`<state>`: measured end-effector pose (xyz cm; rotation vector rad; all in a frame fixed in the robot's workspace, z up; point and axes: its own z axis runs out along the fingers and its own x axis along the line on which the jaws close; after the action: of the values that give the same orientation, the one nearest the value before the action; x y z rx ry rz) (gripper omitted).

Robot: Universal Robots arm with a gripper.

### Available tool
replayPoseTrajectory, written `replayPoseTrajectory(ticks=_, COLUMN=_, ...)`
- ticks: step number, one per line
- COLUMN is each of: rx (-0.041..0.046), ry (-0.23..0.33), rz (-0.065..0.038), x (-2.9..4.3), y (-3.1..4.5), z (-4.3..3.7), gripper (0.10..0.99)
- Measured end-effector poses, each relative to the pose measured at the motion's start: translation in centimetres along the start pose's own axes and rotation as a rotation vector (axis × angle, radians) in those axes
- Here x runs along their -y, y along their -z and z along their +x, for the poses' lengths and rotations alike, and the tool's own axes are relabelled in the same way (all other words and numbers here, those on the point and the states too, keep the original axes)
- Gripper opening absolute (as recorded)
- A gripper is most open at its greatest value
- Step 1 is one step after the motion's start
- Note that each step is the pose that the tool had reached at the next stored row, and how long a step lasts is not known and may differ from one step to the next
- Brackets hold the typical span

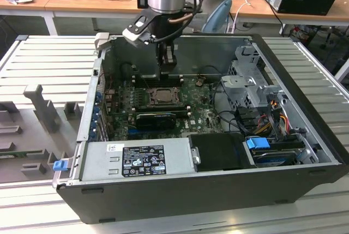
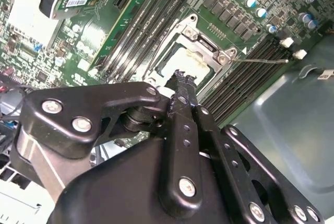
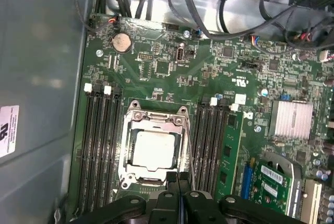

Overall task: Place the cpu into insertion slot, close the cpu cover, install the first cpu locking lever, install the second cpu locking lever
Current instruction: 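Install the first cpu locking lever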

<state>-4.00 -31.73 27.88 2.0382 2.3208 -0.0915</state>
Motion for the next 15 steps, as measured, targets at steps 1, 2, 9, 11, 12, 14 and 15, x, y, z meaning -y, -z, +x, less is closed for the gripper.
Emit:
replayPoseTrajectory(ticks=1, rx=0.0002, ry=0.016, rz=-0.001, x=0.00, y=-0.02, z=0.00, gripper=0.106)
replayPoseTrajectory(ticks=2, rx=0.0004, ry=0.034, rz=-0.003, x=0.00, y=-0.04, z=0.00, gripper=0.106)
replayPoseTrajectory(ticks=9, rx=0.0016, ry=0.169, rz=-0.013, x=-0.01, y=-0.10, z=0.01, gripper=0.106)
replayPoseTrajectory(ticks=11, rx=0.0022, ry=0.226, rz=-0.018, x=-0.01, y=-0.11, z=0.01, gripper=0.106)
replayPoseTrajectory(ticks=12, rx=0.0025, ry=0.250, rz=-0.020, x=-0.01, y=-0.10, z=0.01, gripper=0.106)
replayPoseTrajectory(ticks=14, rx=0.0030, ry=0.295, rz=-0.023, x=-0.01, y=-0.11, z=0.01, gripper=0.106)
replayPoseTrajectory(ticks=15, rx=0.0032, ry=0.310, rz=-0.024, x=-0.01, y=-0.10, z=0.01, gripper=0.106)
